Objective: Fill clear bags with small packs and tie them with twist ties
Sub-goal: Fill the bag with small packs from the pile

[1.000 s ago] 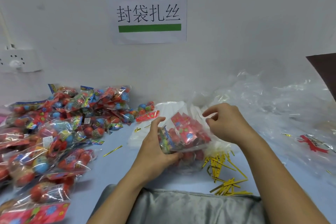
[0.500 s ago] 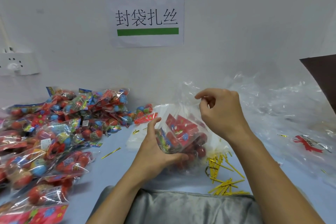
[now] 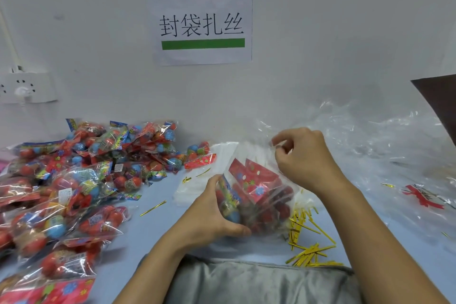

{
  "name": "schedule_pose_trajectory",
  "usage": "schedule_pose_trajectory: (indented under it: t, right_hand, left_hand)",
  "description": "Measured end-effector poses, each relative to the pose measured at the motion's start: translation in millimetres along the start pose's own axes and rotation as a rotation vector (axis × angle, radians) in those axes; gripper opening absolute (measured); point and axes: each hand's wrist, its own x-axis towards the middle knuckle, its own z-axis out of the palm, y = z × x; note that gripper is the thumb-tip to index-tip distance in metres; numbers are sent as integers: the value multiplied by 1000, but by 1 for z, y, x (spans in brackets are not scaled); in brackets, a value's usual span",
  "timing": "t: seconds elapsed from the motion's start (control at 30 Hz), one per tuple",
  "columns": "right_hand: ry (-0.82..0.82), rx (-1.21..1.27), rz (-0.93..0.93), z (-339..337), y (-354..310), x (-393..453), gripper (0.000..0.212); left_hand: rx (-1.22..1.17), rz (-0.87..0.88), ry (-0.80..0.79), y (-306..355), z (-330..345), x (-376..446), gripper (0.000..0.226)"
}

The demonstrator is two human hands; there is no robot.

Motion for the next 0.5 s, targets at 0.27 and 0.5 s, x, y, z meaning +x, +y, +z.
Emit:
schedule_pose_trajectory:
  t: [0.27, 0.5]
  right_hand:
    - [-245, 14, 16, -7, -7, -4, 39]
    - [-369, 39, 30, -6, -12, -7, 24]
  left_hand:
    - [98, -12, -13, -4, -10, -3, 81]
    - [-3, -6, 54, -4, -1, 1, 79]
